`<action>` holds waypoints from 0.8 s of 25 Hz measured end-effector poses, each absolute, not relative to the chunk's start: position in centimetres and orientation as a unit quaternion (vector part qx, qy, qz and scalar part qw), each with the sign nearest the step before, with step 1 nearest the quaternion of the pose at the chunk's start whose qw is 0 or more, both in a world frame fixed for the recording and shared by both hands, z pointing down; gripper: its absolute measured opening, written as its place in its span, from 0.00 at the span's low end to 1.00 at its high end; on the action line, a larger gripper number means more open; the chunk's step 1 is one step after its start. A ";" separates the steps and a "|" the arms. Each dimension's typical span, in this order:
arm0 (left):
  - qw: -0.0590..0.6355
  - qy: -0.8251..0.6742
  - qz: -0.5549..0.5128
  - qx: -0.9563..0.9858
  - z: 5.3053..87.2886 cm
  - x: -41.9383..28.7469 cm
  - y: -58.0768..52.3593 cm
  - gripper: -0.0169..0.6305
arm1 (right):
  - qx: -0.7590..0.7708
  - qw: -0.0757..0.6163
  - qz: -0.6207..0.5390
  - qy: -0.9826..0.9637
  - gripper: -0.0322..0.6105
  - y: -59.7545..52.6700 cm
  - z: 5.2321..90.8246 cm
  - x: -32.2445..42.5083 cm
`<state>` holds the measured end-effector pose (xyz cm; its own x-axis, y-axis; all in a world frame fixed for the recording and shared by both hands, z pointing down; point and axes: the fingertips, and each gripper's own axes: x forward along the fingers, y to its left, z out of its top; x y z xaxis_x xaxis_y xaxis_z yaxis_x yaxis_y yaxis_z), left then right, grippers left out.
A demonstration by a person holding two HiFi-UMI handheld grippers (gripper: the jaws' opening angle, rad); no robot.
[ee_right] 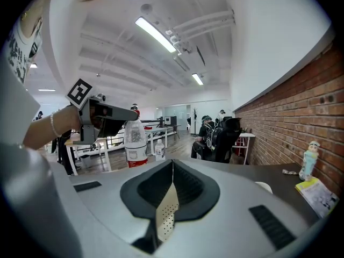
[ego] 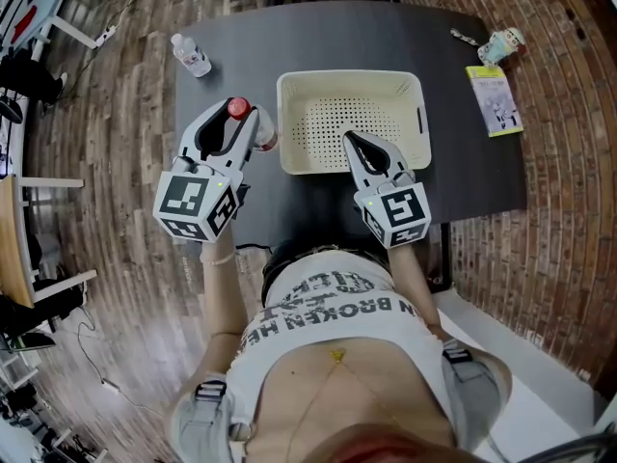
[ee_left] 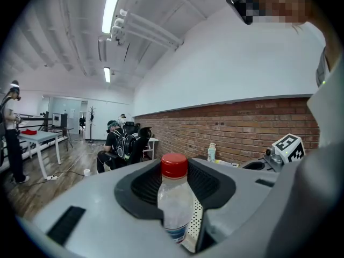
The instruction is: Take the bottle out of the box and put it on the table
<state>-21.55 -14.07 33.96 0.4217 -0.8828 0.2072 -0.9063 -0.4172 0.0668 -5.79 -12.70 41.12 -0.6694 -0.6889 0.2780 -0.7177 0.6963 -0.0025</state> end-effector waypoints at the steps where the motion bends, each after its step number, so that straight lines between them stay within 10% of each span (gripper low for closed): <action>1: 0.084 -0.531 0.070 0.840 34.0 -21.7 -14.1 0.26 | 0.387 0.129 0.056 -0.911 0.06 -12.7 41.1 -6.0; 20: 0.088 -0.498 0.078 0.859 35.8 -24.1 -13.7 0.26 | 0.419 0.129 0.058 -0.897 0.06 -12.1 41.5 -8.8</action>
